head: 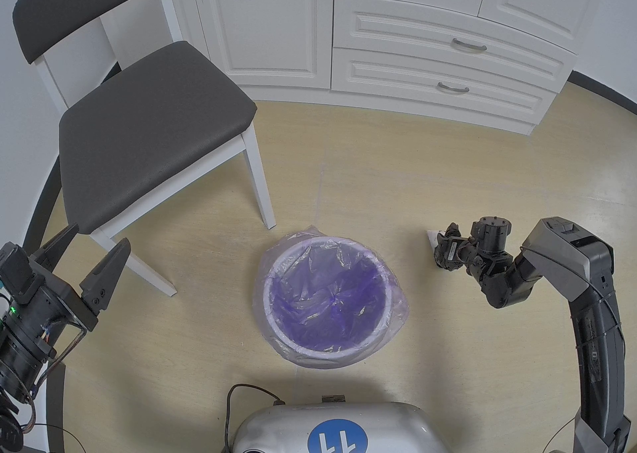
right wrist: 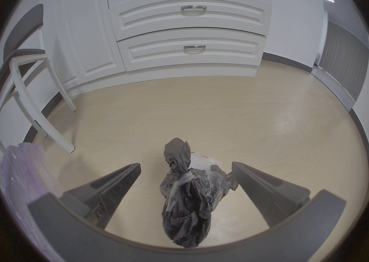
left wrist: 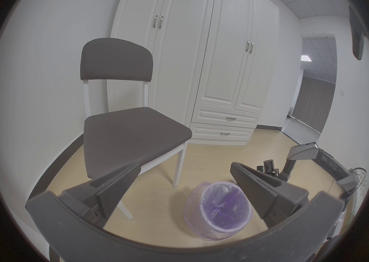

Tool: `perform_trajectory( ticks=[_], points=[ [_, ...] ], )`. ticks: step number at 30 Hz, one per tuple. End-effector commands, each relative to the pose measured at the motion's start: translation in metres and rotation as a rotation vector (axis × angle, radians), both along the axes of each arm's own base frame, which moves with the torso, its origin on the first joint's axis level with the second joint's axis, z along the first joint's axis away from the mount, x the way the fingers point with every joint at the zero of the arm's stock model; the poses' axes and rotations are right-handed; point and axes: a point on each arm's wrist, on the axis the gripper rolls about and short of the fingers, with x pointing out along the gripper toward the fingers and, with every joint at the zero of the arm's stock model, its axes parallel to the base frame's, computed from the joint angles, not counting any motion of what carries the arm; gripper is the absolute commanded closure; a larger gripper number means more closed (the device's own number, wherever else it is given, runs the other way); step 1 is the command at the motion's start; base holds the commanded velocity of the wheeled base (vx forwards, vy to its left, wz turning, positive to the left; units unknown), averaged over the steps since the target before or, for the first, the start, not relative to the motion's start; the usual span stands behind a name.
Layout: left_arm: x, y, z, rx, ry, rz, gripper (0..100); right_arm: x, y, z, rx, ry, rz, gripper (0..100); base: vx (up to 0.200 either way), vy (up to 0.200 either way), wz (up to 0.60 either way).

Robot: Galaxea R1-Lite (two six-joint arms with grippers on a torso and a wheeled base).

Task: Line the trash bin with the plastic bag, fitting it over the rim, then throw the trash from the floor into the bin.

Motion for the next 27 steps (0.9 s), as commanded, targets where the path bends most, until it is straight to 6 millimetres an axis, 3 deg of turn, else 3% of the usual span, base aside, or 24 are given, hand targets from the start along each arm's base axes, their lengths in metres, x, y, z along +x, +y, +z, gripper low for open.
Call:
perform_trajectory(
  ticks=[1,21,22,27],
  points=[
    [0.0,0.0,0.0,0.0,0.001,0.0,0,0.004,0.001,-0.013,-0.003,0.007,-0.01,0,0.0,0.0,0.0],
    [-0.001,0.0,-0.003,0.005,0.009,-0.002,0,0.007,0.004,-0.031,-0.006,0.005,-0.01,0,0.0,0.0,0.0],
    [-0.001,0.0,-0.003,0.005,0.009,-0.002,0,0.007,0.004,-0.031,-0.006,0.005,-0.011,100,0.0,0.0,0.0],
    [-0.001,0.0,-0.003,0.006,0.01,-0.004,0,0.01,0.003,-0.036,-0.006,0.004,-0.013,100,0.0,0.0,0.0]
  ],
)
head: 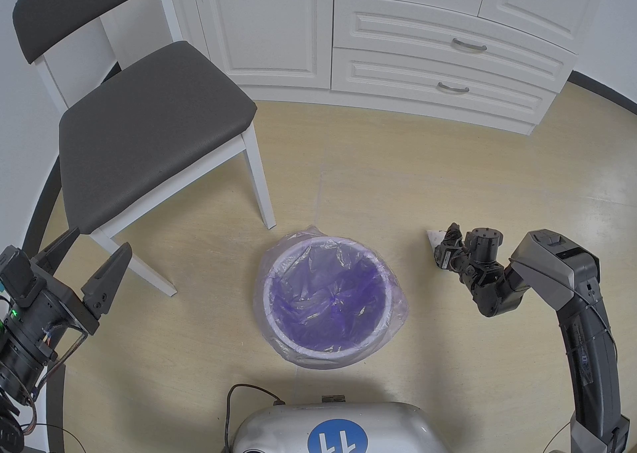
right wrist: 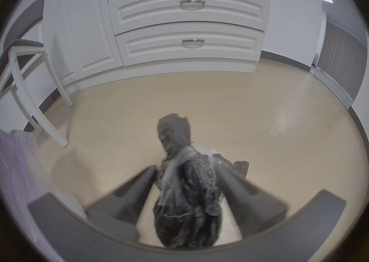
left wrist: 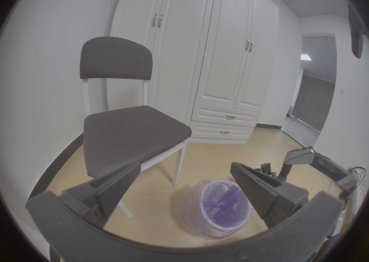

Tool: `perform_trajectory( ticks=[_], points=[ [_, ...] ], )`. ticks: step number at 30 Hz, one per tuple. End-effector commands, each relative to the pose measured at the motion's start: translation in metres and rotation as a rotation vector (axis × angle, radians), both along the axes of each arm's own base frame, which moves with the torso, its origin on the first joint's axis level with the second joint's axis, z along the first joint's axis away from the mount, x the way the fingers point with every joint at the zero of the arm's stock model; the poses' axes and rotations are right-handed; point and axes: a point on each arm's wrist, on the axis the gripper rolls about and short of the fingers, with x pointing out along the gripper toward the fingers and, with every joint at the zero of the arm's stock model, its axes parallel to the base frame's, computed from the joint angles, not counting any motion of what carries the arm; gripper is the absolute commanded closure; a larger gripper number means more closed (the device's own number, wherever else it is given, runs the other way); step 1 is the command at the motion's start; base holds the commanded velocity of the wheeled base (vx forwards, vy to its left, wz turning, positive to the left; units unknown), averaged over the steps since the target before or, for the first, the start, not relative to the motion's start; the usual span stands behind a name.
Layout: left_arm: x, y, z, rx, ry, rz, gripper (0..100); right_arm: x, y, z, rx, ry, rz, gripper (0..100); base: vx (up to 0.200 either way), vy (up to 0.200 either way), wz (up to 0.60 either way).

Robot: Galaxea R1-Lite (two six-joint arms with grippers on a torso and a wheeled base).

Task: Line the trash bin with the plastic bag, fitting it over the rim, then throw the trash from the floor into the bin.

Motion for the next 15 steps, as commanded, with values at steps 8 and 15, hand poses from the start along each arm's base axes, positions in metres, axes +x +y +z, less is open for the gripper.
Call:
perform_trajectory(
  ticks=[8,15],
  points=[
    [-0.001,0.0,0.0,-0.001,-0.003,-0.002,0,-0.007,0.004,-0.014,-0.093,-0.023,0.016,100,0.0,0.0,0.0],
    [-0.002,0.0,0.001,-0.003,-0.009,-0.002,0,-0.005,0.003,-0.026,-0.13,-0.084,0.035,100,0.0,0.0,0.0]
  ],
)
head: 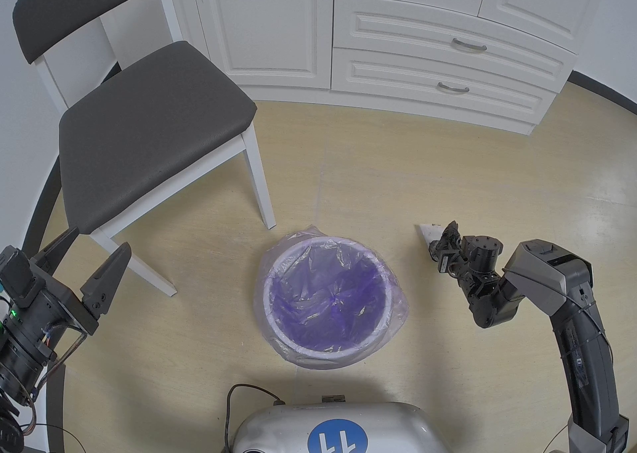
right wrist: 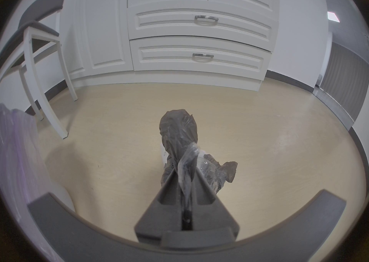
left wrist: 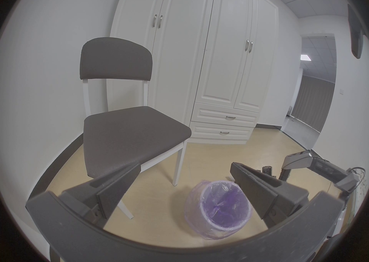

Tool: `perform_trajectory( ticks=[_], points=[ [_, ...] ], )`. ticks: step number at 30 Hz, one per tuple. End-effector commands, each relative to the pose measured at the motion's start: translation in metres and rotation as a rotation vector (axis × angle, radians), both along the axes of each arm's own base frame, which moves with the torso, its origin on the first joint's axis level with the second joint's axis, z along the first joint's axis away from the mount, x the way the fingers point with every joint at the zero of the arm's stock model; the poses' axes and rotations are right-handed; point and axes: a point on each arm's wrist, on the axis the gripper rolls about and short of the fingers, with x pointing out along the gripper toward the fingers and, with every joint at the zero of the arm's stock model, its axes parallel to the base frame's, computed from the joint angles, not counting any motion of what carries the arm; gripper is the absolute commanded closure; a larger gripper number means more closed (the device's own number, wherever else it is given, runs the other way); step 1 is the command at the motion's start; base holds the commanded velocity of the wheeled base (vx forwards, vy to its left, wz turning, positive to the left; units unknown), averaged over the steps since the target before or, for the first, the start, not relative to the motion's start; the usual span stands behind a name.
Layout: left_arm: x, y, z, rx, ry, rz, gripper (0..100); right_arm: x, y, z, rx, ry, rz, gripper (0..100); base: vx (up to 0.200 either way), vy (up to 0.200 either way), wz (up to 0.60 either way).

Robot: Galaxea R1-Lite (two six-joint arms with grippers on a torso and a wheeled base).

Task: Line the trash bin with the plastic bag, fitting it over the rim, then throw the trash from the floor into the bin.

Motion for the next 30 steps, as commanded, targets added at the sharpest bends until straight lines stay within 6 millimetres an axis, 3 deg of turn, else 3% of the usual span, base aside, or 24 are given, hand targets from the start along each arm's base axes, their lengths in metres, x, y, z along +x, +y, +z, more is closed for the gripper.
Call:
perform_trajectory(
  ticks=[1,8,16,24,26,28,29,30],
  points=[
    [-0.001,0.0,0.0,0.0,-0.003,-0.001,0,-0.001,0.0,-0.017,-0.013,0.029,0.002,100,0.0,0.0,0.0],
    [-0.001,0.0,-0.001,0.001,0.006,-0.005,0,-0.002,-0.001,-0.02,-0.028,0.044,0.001,100,0.0,0.0,0.0],
    [-0.001,0.0,-0.003,0.004,0.011,-0.006,0,-0.002,-0.003,-0.02,-0.237,0.07,0.035,100,0.0,0.0,0.0],
    [-0.003,0.0,-0.006,0.052,0.006,0.0,0,-0.002,-0.005,-0.018,-0.251,0.072,0.026,100,0.0,0.0,0.0],
    [-0.004,0.001,-0.005,0.051,0.003,0.0,0,-0.002,-0.009,0.0,-0.247,0.038,0.021,100,0.0,0.0,0.0],
    [-0.004,0.001,-0.005,0.051,0.003,0.0,0,-0.002,-0.009,0.0,-0.247,0.038,0.021,100,0.0,0.0,0.0],
    [-0.004,0.0,-0.005,0.051,0.0,0.0,0,-0.009,-0.018,0.037,-0.243,0.008,0.003,100,0.0,0.0,0.0],
    [-0.004,0.0,-0.005,0.051,0.0,0.0,0,-0.009,-0.018,0.037,-0.243,0.008,0.003,100,0.0,0.0,0.0]
  ],
)
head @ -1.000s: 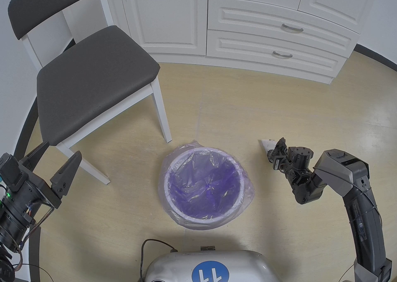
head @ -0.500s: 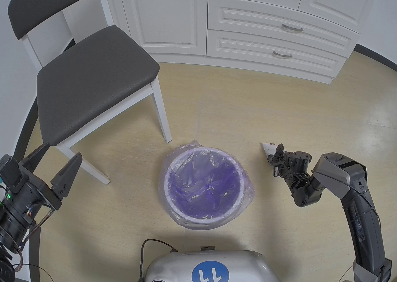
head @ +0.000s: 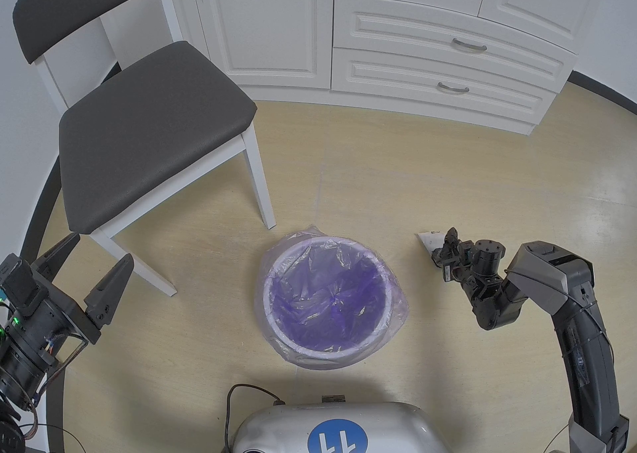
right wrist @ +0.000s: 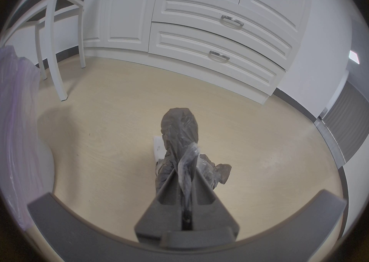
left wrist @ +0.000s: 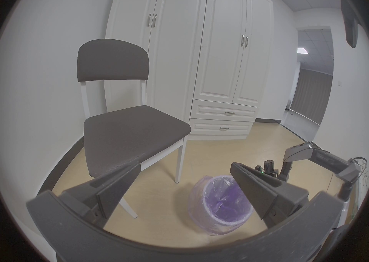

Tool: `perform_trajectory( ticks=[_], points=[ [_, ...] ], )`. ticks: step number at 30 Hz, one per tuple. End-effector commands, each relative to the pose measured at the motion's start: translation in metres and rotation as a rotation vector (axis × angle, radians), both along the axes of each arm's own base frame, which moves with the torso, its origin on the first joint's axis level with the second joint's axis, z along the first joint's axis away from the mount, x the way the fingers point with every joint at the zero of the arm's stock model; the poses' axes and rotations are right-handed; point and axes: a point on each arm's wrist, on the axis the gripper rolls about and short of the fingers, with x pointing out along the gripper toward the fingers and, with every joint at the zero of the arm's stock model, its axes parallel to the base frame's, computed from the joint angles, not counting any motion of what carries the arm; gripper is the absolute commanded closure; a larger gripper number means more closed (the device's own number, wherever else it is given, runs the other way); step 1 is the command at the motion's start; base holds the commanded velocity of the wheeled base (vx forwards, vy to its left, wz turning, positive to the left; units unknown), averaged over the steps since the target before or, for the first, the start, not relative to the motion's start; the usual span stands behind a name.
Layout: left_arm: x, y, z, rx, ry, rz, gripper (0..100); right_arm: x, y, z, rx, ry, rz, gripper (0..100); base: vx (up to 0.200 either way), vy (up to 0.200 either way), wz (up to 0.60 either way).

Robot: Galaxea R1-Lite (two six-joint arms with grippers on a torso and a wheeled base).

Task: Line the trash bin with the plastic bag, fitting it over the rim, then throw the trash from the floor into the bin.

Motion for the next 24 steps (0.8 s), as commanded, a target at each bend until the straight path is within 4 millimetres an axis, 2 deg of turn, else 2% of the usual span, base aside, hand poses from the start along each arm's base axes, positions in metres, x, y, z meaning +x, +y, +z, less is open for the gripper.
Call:
perform_trajectory(
  ticks=[1,2,3,4,5,10,12,13,14,19,20,21,24],
  points=[
    [0.0,0.0,0.001,0.0,-0.006,0.0,0,-0.014,-0.015,0.073,0.006,-0.073,-0.022,100,0.0,0.0,0.0],
    [0.0,0.0,0.001,0.0,-0.006,0.0,0,-0.017,-0.015,0.079,0.006,-0.074,-0.021,100,0.0,0.0,0.0],
    [0.0,0.0,0.002,-0.002,-0.01,0.0,0,-0.027,-0.017,0.098,0.007,-0.08,-0.018,100,0.0,0.0,0.0],
    [0.0,0.0,0.002,-0.002,-0.01,0.0,0,-0.028,-0.017,0.1,0.007,-0.082,-0.018,100,0.0,0.0,0.0],
    [0.0,0.0,0.002,-0.003,-0.015,0.0,0,-0.045,-0.019,0.125,0.003,-0.08,-0.02,100,0.0,0.0,0.0],
    [-0.004,0.001,0.005,-0.008,-0.037,-0.001,0,-0.106,-0.014,0.194,-0.007,-0.018,0.01,100,0.0,0.0,0.0],
    [-0.004,0.001,0.006,-0.007,-0.039,-0.001,0,-0.108,-0.014,0.195,-0.007,-0.015,0.01,100,0.0,0.0,0.0],
    [-0.005,0.001,0.006,-0.002,-0.044,-0.002,0,-0.139,-0.002,0.223,0.003,-0.005,0.057,100,0.0,0.0,0.0],
    [-0.005,0.001,0.006,0.008,-0.05,0.0,0,-0.151,0.003,0.232,0.014,-0.003,0.078,100,0.0,0.0,0.0],
    [-0.008,0.002,0.007,0.028,-0.071,0.002,0,-0.186,0.022,0.255,0.05,0.007,0.162,100,0.0,0.0,0.0],
    [-0.008,0.002,0.007,0.028,-0.071,0.002,0,-0.186,0.022,0.255,0.05,0.007,0.162,100,0.0,0.0,0.0],
    [-0.01,0.003,0.008,0.033,-0.08,0.002,0,-0.2,0.029,0.263,0.064,0.028,0.195,100,0.0,0.0,0.0],
    [-0.011,0.003,0.01,0.038,-0.093,0.003,0,-0.222,0.042,0.273,0.113,0.093,0.287,100,0.0,0.0,0.0]
  ],
)
